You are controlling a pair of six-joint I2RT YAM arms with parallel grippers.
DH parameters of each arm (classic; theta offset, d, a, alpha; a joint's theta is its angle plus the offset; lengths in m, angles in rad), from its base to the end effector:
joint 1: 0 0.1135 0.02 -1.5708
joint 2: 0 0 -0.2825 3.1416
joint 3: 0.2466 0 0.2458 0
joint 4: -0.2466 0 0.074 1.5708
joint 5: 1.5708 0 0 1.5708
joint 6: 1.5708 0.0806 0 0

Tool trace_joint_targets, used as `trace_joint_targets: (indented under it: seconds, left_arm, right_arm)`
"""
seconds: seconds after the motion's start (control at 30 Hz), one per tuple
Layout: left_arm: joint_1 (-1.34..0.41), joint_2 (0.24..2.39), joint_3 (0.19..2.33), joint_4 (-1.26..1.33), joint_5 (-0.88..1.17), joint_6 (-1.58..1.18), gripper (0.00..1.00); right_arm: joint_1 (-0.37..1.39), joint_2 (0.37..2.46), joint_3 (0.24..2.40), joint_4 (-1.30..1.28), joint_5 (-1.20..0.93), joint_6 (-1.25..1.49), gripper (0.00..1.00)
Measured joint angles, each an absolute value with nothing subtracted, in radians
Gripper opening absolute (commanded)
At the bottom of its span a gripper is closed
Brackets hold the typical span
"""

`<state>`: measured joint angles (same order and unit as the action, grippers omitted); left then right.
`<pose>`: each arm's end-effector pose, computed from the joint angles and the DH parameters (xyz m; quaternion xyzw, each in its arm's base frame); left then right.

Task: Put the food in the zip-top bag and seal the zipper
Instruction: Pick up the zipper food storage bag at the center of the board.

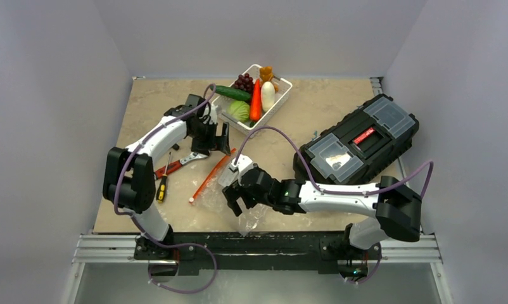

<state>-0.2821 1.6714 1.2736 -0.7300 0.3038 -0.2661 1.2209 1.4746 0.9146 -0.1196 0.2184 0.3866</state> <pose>0.3353 -0.1223 0.2212 0.0410 0.9640 -0.2009 0.1691 0.1348 0.3185 0.2230 -0.3205 0.8391 0.2402 0.3681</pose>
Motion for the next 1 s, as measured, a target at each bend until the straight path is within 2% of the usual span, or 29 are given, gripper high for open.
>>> trace_joint_targets:
  seconds: [0.33, 0.47, 0.63, 0.73, 0.83, 0.87, 1.0]
  left_arm:
    - [-0.356, 1.778, 1.287, -0.764, 0.456, -0.27, 0.87]
    - [-0.374, 1.795, 1.287, -0.763, 0.503, -0.271, 0.8]
    - [-0.373, 1.795, 1.288, -0.763, 0.539, -0.27, 0.53]
    - [-0.374, 1.795, 1.289, -0.76, 0.572, -0.272, 0.3]
    - [-0.374, 1.79, 1.289, -0.756, 0.593, -0.272, 0.13]
    - [-0.374, 1.785, 1.289, -0.757, 0.596, -0.271, 0.03]
    - [-0.374, 1.727, 1.289, -0.756, 0.587, -0.268, 0.0]
  right_arm:
    - [1.221, 1.474, 0.823, -0.042, 0.218, 0.473, 0.9]
    - [1.221, 1.475, 0.806, -0.027, 0.226, 0.495, 0.9]
    - [1.221, 1.48, 0.804, -0.023, 0.247, 0.513, 0.87]
    - [1.221, 1.48, 0.802, -0.022, 0.271, 0.53, 0.87]
    - [1.221, 1.478, 0.802, -0.025, 0.304, 0.558, 0.88]
    - [1.221, 1.475, 0.802, -0.028, 0.317, 0.567, 0.88]
    - [1.221, 1.444, 0.801, -0.032, 0.376, 0.61, 0.9]
